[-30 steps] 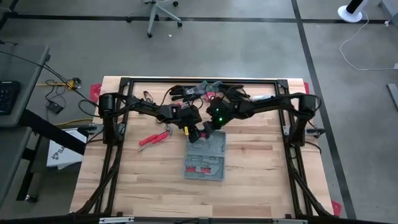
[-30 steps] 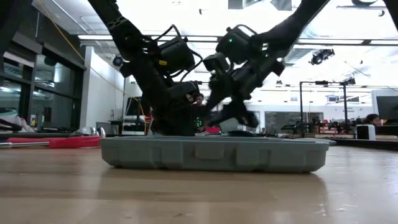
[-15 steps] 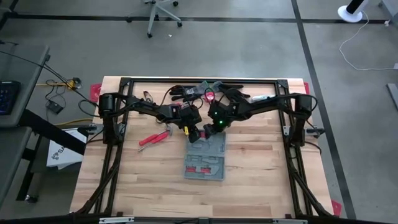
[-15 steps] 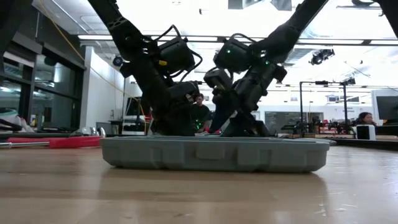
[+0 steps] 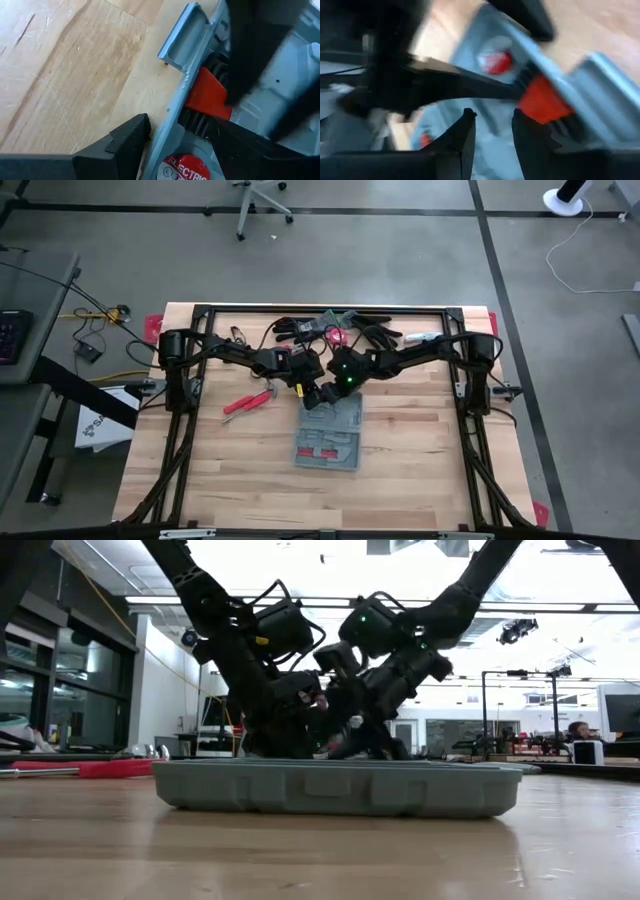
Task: Prefit tool cases
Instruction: Remove the set of allen wrenches from the gray tool box
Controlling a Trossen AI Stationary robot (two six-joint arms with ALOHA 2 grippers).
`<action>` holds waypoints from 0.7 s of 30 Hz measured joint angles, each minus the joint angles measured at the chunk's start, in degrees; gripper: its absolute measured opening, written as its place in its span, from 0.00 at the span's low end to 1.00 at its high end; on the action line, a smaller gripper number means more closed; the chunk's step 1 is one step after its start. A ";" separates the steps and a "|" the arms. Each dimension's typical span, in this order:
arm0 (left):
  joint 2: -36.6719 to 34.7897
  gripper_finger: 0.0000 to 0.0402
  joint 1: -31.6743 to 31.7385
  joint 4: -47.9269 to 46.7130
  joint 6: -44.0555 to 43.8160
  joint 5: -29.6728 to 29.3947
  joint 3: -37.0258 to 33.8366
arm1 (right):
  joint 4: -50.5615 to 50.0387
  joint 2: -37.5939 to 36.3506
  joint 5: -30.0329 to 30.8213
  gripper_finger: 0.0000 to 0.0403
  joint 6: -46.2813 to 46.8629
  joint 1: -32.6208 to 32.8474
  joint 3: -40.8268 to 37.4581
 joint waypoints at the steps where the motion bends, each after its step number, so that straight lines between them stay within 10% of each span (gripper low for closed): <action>1: 0.00 0.52 0.00 0.00 0.00 -0.03 0.00 | -1.02 0.00 0.46 0.29 -0.14 -0.03 -0.02; 21: -10.89 0.42 1.42 -13.64 4.11 0.47 -0.37 | -7.88 -3.89 0.86 0.29 -2.84 -1.61 -0.07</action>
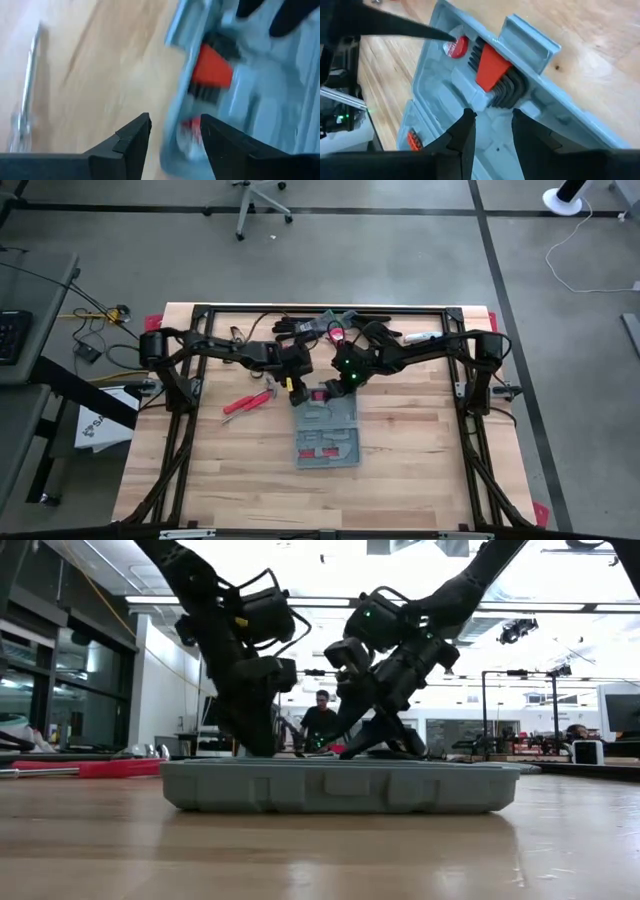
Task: Prefit tool cases
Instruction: Remove the set of allen wrenches from the gray tool box
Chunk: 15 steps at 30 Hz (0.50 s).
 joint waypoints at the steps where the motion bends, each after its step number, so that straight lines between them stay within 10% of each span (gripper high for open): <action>1: -0.13 0.41 -0.05 -0.80 0.02 0.10 0.04 | -0.28 -0.01 0.00 0.29 -0.08 -0.08 0.00; 15: 8.26 0.37 -1.49 -2.32 0.80 1.34 0.92 | -3.13 -0.04 2.64 0.29 -1.50 -1.23 0.02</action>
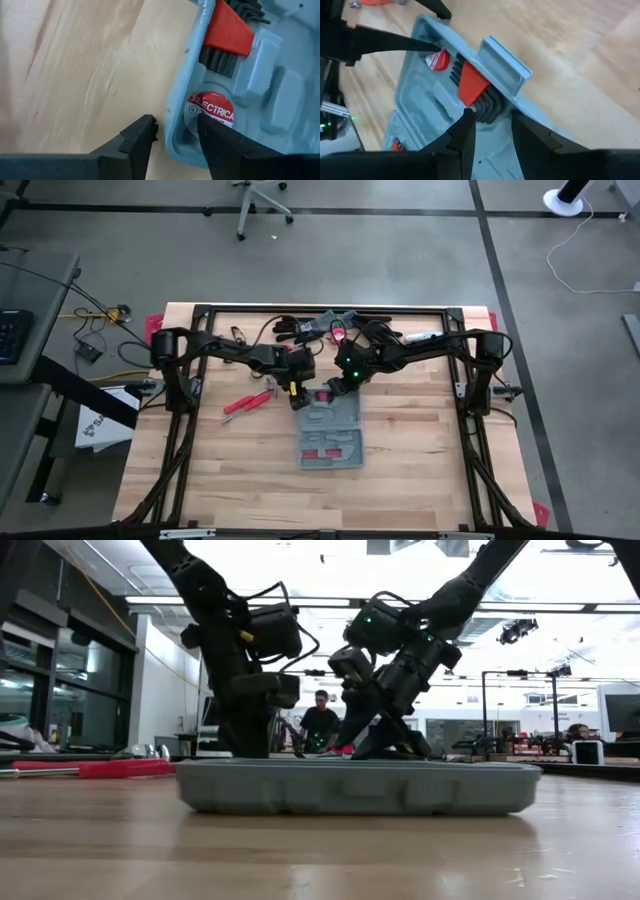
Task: Prefit tool cases
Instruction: Remove the set of allen wrenches from the gray tool box
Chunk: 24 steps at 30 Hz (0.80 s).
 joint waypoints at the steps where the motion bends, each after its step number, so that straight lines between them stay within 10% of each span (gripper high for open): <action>1: 0.28 0.37 -0.02 0.36 -0.17 0.09 0.00 | -0.48 0.00 0.30 0.29 -0.02 -0.02 0.00; 24: 0.40 0.30 -0.30 4.01 -1.55 -0.09 -0.37 | 2.03 3.63 -0.68 0.33 -1.07 0.81 0.13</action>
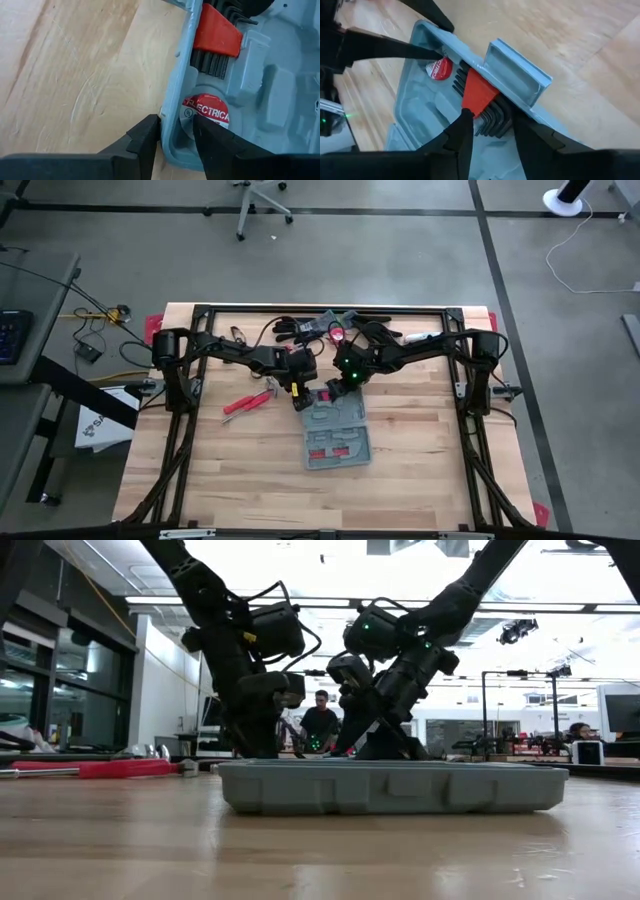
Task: Prefit tool cases
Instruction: Remove the set of allen wrenches from the gray tool box
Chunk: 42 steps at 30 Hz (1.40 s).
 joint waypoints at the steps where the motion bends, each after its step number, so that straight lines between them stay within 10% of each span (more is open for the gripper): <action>1: 0.00 0.30 0.00 0.06 -0.15 0.00 0.00 | -0.05 0.20 -0.04 0.33 0.04 0.00 0.03; 42: 1.59 0.30 1.49 3.36 -0.75 1.25 -0.05 | 14.12 0.77 -12.63 0.33 4.16 0.15 -0.07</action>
